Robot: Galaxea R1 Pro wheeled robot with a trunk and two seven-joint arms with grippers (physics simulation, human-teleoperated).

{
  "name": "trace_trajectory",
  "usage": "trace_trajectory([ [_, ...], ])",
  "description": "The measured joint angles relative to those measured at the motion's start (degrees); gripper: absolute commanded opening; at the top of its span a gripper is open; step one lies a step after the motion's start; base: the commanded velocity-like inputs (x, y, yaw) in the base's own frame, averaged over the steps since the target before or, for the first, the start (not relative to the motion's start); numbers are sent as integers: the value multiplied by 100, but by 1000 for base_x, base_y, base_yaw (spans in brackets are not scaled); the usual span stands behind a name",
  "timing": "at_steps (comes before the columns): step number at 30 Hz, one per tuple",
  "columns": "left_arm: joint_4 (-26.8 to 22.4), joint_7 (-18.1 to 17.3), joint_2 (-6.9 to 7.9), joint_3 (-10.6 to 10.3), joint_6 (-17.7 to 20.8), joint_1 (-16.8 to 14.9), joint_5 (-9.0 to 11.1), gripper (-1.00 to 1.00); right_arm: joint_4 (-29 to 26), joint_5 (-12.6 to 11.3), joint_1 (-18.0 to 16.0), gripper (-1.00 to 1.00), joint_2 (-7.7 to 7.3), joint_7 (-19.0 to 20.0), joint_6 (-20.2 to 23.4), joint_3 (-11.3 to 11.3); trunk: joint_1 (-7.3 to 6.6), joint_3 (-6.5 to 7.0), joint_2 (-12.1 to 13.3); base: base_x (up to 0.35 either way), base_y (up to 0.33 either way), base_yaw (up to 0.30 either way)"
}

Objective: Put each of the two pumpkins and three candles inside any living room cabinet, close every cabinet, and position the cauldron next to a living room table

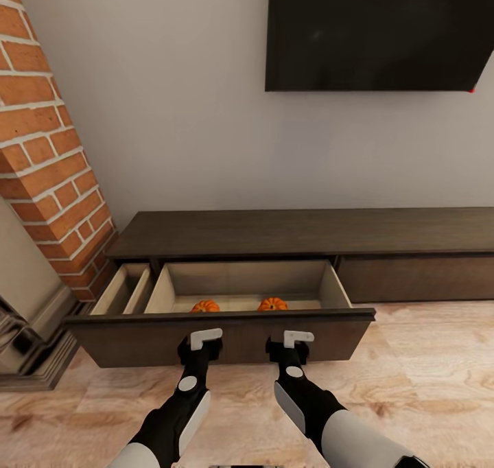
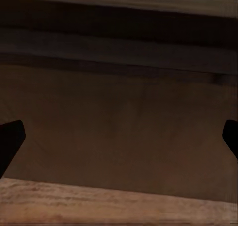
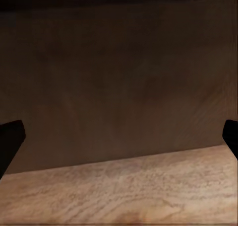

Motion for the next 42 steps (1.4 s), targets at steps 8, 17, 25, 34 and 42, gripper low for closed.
trace_trajectory([
  [8,0,-9,0,0,2,0,-10,100,0,0,0,100,0,0,0,-3,21,-177,-11,0,0,0],
  [17,0,-9,0,0,-3,0,-19,100,3,5,7,100,0,0,-503,411,25,-222,-14,0,0,0],
  [25,0,-9,3,0,-7,0,-20,100,8,-15,5,100,0,-1,-662,835,25,-222,-14,1,1,0],
  [34,0,-10,0,0,3,0,-118,100,8,-16,4,100,0,-1,-665,849,25,-222,-14,74,59,0],
  [42,0,-11,0,0,4,0,-125,100,8,-16,4,100,0,-1,-661,849,25,-222,-14,75,70,0],
])
